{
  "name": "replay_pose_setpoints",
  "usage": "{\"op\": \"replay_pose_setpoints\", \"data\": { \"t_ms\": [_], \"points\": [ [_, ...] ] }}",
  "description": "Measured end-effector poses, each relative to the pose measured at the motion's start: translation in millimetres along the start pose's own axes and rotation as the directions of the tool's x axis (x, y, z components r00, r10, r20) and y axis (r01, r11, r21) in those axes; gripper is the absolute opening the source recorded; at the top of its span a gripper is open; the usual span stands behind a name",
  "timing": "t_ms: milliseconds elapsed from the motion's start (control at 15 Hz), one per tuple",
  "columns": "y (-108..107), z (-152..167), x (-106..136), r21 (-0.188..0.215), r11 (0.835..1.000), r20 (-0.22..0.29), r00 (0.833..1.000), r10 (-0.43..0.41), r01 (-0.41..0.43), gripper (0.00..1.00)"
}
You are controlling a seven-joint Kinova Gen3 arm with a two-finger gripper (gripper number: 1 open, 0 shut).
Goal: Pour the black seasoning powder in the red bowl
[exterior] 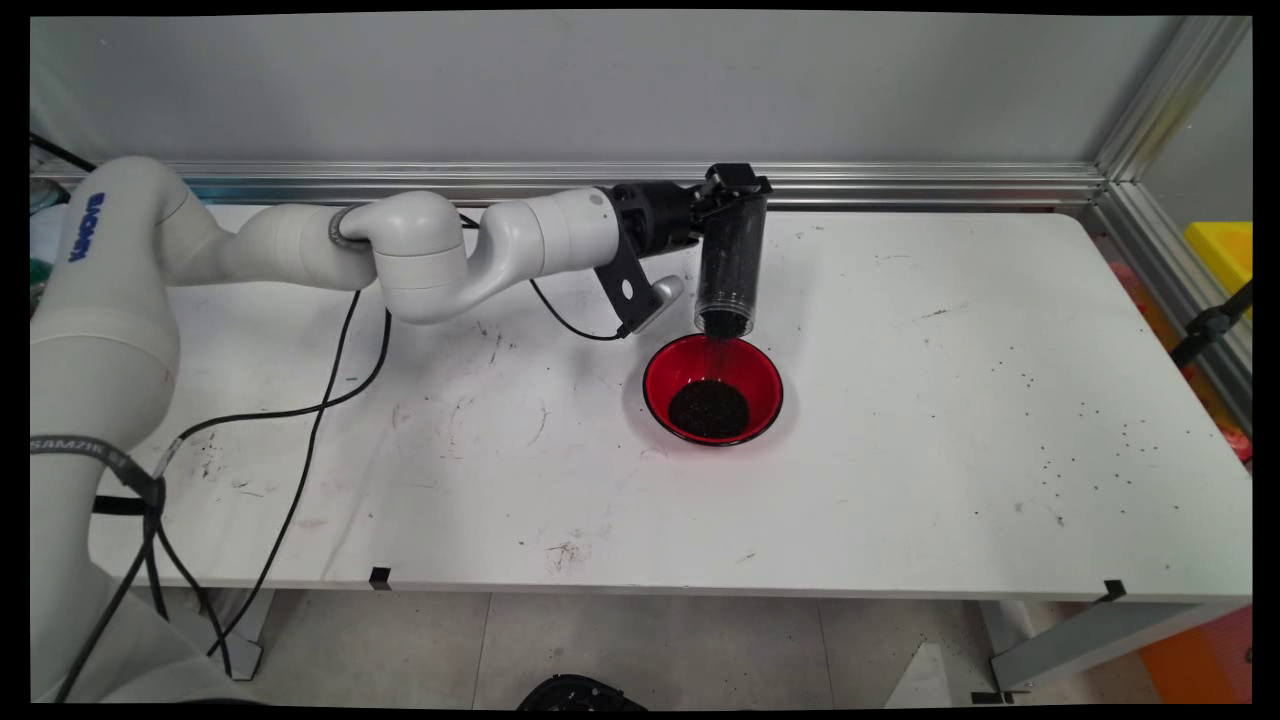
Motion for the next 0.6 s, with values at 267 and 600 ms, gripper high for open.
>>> {"op": "replay_pose_setpoints", "data": {
  "t_ms": [267,600],
  "points": [
    [3.6,0.6,-2.1,-0.025,0.995,-0.016,0.995,-0.096,0.096,0.0],
    [5.8,1.2,-9.7,-0.06,0.967,-0.022,0.969,-0.248,0.246,0.0]
  ]
}}
